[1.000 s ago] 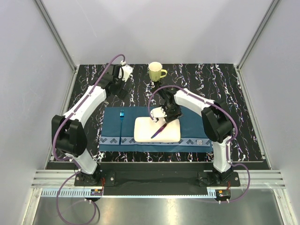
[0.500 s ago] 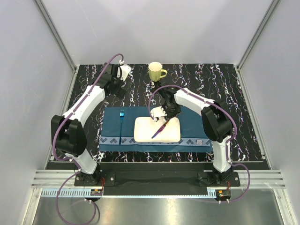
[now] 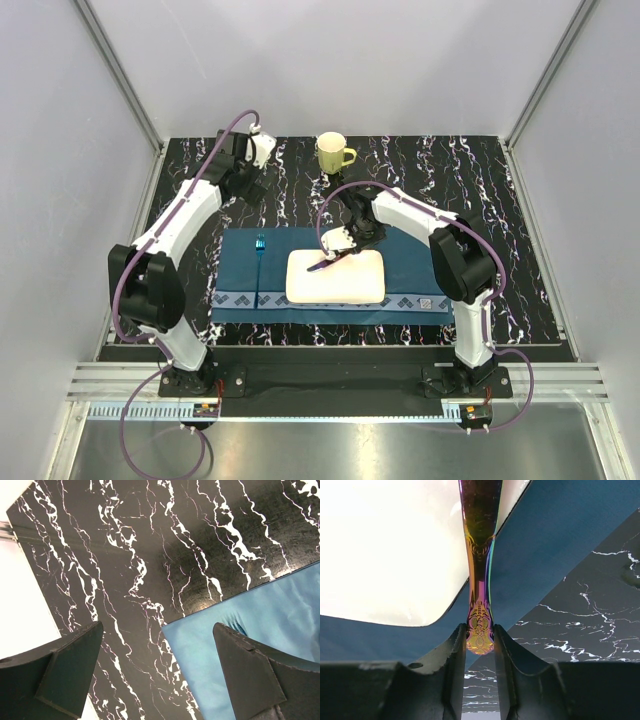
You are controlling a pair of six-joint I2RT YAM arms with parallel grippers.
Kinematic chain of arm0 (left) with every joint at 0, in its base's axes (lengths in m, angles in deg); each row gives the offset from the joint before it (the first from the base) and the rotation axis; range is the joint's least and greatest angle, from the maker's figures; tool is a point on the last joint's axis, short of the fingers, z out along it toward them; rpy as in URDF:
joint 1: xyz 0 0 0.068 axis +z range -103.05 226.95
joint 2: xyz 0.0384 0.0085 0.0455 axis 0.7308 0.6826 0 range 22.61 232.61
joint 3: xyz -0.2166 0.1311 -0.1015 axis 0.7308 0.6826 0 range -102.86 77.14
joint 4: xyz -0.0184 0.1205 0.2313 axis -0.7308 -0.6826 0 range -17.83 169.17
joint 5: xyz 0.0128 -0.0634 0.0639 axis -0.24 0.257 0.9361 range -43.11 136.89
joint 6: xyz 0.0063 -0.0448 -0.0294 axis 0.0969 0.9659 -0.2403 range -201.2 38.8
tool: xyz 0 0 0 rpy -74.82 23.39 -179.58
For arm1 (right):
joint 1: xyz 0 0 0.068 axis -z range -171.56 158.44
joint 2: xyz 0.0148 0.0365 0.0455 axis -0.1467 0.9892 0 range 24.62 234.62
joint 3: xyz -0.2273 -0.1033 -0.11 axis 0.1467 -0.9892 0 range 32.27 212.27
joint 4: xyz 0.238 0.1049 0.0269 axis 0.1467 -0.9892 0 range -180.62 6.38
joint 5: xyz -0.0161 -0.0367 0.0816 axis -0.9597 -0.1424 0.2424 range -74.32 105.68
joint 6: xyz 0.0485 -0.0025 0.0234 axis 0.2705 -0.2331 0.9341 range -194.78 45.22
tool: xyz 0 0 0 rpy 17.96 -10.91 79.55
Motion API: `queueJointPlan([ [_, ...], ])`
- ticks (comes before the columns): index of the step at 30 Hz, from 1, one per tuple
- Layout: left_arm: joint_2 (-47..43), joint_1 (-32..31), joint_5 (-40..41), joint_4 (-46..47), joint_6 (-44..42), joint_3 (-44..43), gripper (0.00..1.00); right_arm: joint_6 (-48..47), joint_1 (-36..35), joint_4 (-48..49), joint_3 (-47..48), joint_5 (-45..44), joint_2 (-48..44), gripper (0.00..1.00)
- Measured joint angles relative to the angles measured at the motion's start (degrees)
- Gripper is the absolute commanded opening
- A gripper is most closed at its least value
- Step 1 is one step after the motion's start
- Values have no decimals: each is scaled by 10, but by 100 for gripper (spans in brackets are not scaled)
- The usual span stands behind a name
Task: Set the dinner table for one person
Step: Pick up the knife with the napkin.
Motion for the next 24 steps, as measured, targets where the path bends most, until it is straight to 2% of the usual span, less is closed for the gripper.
queueJointPlan([
  [6, 6, 0, 0, 0, -1, -7, 99, 0, 0, 4, -4, 0, -1, 27],
  [10, 7, 0, 0, 0, -1, -8, 99, 1, 0, 4, -6, 0, -3, 20],
  [11, 8, 0, 0, 0, -1, -9, 99, 1, 0, 4, -6, -1, -3, 17],
  [13, 10, 0, 0, 0, -1, -12, 99, 4, 0, 4, -6, -2, -3, 3],
  [15, 10, 0, 0, 0, -1, -12, 99, 8, 0, 4, -6, -3, -5, 0],
  [24, 10, 0, -3, 0, 0, -12, 99, 33, 0, 4, -6, -3, -6, 0],
])
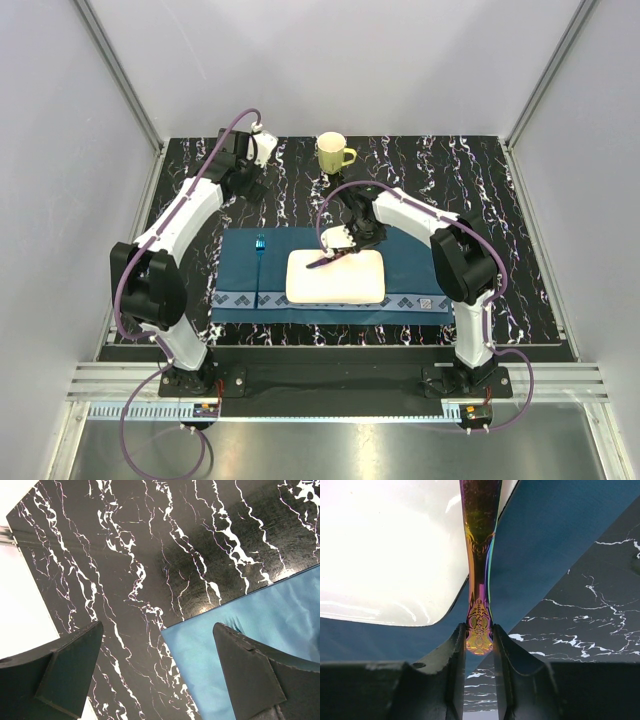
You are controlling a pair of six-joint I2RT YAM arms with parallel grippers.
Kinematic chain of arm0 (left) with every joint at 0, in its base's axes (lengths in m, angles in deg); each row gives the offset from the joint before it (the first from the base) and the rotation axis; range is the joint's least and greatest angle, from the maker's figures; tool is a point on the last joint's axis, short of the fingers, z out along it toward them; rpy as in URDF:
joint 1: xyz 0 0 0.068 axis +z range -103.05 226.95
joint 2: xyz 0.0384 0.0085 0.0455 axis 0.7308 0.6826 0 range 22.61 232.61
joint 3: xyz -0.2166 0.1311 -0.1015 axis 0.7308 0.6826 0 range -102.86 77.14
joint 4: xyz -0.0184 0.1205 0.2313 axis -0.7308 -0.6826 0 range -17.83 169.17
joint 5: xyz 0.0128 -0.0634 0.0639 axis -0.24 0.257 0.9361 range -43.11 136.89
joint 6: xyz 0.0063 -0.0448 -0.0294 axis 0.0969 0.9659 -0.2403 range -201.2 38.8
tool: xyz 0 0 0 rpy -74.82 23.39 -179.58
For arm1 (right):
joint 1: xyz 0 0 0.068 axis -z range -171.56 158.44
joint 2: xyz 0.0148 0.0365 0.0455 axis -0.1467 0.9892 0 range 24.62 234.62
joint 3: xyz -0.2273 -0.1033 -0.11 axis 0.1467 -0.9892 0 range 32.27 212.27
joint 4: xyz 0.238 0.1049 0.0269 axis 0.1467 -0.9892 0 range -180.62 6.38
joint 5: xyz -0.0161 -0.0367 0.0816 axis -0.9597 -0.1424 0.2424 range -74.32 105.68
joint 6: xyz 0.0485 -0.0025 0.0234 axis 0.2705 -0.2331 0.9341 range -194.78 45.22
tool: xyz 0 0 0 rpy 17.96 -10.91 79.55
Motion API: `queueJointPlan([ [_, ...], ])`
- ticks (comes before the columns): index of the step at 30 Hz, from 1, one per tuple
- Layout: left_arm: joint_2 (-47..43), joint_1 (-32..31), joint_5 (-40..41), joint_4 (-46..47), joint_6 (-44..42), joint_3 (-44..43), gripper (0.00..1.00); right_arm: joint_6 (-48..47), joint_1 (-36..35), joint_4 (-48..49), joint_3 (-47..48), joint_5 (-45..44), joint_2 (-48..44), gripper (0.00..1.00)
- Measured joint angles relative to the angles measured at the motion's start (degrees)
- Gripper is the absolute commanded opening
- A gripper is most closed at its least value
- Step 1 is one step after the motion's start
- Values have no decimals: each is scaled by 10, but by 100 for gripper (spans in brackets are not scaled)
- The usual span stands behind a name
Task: Set the dinner table for one person
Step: Pick up the knife with the napkin, then place the knife on the napkin.
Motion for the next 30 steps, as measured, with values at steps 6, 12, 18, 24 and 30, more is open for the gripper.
queueJointPlan([
  [6, 0, 0, -3, 0, 0, 0, 99, 28, 0, 0, 19, 0, 0, 0],
  [12, 0, 0, -6, 0, 0, 0, 99, 61, 0, 0, 41, -2, -2, 0],
  [18, 0, 0, -6, 0, 1, 0, 99, 134, 3, -28, 82, -1, -2, 0],
  [24, -1, 0, -6, 0, 9, 2, 99, 254, 32, -58, 139, -1, -3, 0],
  [30, -6, 0, -6, -1, 9, 10, 99, 404, 76, -75, 122, -2, -31, 0],
])
